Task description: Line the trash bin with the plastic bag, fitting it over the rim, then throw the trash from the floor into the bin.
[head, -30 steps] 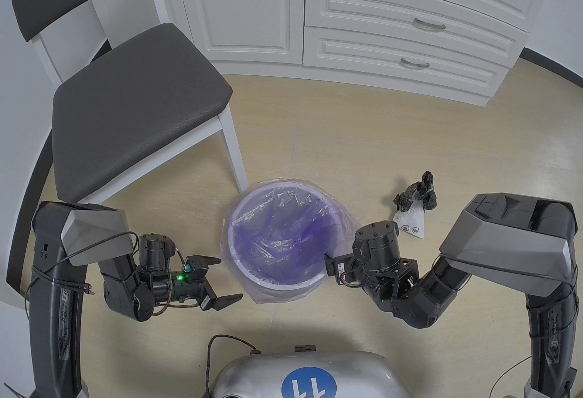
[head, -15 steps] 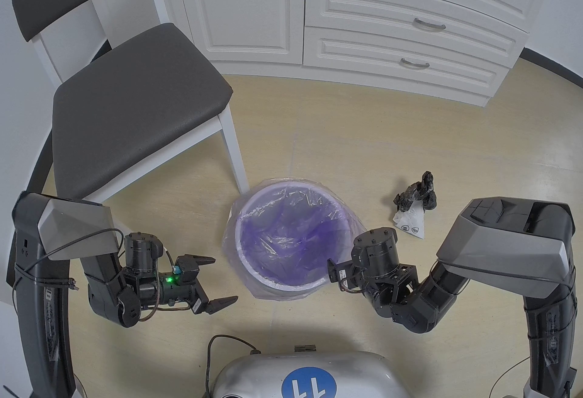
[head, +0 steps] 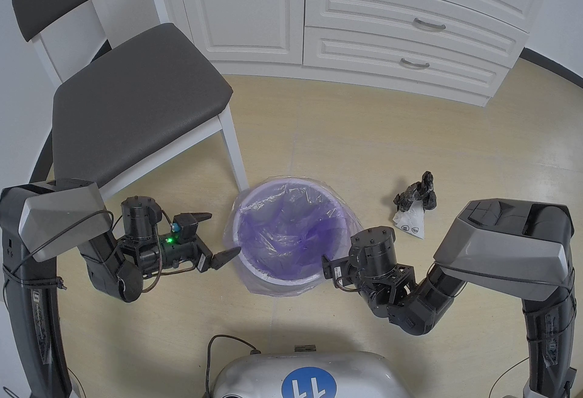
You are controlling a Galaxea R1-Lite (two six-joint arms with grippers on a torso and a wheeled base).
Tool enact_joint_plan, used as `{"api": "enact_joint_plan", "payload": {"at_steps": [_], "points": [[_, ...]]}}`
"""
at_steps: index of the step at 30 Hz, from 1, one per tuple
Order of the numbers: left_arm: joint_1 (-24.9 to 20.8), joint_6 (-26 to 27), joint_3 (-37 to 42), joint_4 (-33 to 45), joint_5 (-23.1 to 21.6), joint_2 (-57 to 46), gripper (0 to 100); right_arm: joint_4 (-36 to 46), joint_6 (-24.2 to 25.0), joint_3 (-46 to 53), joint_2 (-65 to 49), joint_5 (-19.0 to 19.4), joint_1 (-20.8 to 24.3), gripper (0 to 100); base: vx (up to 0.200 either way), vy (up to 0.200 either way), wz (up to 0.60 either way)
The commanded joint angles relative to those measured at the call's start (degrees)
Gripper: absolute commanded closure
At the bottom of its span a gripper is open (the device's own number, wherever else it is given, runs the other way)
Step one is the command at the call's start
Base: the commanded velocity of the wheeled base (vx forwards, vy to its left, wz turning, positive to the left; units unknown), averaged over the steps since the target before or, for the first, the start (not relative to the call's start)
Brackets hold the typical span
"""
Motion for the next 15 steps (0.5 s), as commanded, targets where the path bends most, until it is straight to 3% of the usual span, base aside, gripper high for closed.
{"api": "enact_joint_plan", "payload": {"at_steps": [1, 2, 5, 15], "points": [[-4.09, -5.0, -7.07, 0.18, 7.24, 1.69, 0, -0.15, 0.04, -0.03, 0.02, 0.01, 0.08, 0, 0.0, 0.0, 0.0], [-4.09, -5.0, -7.07, 0.18, 7.24, 1.69, 0, -0.15, 0.04, -0.03, 0.02, 0.01, 0.08, 0, 0.0, 0.0, 0.0], [-7.52, -6.5, -16.39, 2.99, 16.29, 6.79, 0, -0.15, 0.13, 0.05, 0.19, 0.01, 0.61, 0, 0.0, 0.0, 0.0], [-8.4, -7.02, -29.22, 17.05, 19.02, 9.25, 0, -0.15, 0.13, 0.32, 0.19, 0.01, 1.05, 0, 0.0, 0.0, 0.0]]}}
